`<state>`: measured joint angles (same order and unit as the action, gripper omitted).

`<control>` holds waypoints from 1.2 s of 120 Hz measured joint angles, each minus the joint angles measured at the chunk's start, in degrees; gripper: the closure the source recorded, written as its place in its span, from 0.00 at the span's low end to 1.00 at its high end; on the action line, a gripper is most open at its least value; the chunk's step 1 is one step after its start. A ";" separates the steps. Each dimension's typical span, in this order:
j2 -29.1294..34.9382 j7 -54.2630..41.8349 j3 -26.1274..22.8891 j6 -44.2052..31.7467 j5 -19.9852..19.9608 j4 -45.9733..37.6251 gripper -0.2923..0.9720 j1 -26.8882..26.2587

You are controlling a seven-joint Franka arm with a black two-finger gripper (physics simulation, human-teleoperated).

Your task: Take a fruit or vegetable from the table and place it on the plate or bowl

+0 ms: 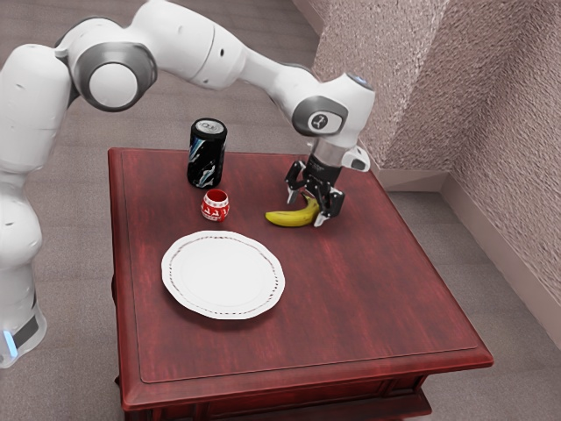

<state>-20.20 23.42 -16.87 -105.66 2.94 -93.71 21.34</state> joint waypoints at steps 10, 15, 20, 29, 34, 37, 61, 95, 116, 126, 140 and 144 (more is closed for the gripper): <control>-0.11 0.15 0.00 -0.05 -0.02 0.00 0.23 0.03; -0.13 0.21 0.00 -0.07 -0.03 0.00 0.23 0.03; -0.07 0.27 0.00 -0.08 -0.02 0.00 0.24 0.01; 0.23 0.38 0.00 -0.09 0.01 0.00 0.29 -0.13; 0.26 0.44 0.00 -0.09 0.03 0.00 0.33 -0.16; 0.28 0.47 0.00 -0.09 0.04 0.00 0.35 -0.16; 0.25 0.71 0.00 -0.08 0.11 -0.22 0.44 -0.22; 0.33 1.34 0.02 -0.02 0.09 -0.52 0.53 -0.34; 0.48 1.91 0.02 0.11 0.20 -0.53 0.58 -0.49; 0.54 2.18 0.04 0.23 0.28 -0.52 0.60 -0.46; 0.57 2.52 0.02 0.39 0.52 -0.46 0.61 -0.44; 0.57 2.61 0.01 0.42 0.58 -0.45 0.61 -0.47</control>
<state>-19.62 26.03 -16.86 -105.24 3.52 -94.16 20.86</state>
